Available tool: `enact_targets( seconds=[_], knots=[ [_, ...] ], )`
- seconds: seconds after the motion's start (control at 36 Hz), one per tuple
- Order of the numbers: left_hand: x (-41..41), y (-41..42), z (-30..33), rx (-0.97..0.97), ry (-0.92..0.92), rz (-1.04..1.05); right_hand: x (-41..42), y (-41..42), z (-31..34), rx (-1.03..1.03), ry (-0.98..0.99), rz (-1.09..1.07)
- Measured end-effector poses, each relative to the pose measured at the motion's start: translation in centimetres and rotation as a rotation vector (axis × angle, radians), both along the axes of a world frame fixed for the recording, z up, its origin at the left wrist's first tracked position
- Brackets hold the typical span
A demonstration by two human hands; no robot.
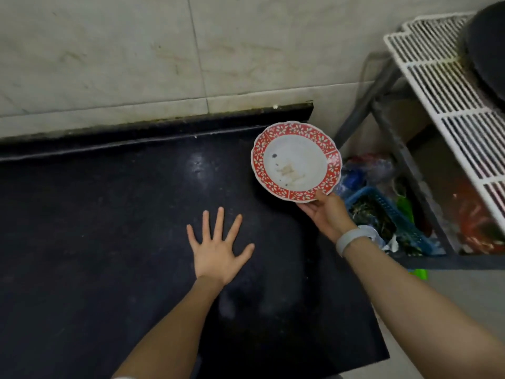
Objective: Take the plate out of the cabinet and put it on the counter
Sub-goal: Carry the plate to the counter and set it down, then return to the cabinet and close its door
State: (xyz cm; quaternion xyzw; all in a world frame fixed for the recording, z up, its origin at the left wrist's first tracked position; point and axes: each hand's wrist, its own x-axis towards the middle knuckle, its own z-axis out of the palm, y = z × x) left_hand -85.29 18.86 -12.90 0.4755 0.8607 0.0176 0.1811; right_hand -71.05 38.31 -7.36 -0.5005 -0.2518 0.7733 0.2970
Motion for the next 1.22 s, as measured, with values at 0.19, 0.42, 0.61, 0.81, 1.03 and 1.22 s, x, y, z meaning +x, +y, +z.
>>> enact_targets(
  seconds=[0.19,0.42,0.61,0.81,1.03,1.22],
  knots=[
    [0.0,0.0,-0.4,0.030,0.023,0.011,-1.4,2.8,-0.8,-0.014,0.020,0.004],
    [0.1,0.0,-0.7,0.019,0.062,0.017,-1.2,3.3,-1.1,-0.046,0.045,0.040],
    [0.0,0.2,-0.1,-0.038,0.048,0.023,-0.4,2.0,-0.5,-0.020,-0.023,0.139],
    [1.7,-0.8,2.9,0.001,-0.106,0.198,1.6,-5.1,-0.8,0.156,-0.254,0.416],
    [7.8,-14.4,5.0,0.283,-0.190,0.658,1.9,-16.7,-1.6,0.514,-0.316,0.902],
    [7.8,-30.3,6.1,0.371,-0.122,0.998,-1.5,-29.5,-1.1,0.704,-0.248,1.302]
  ],
)
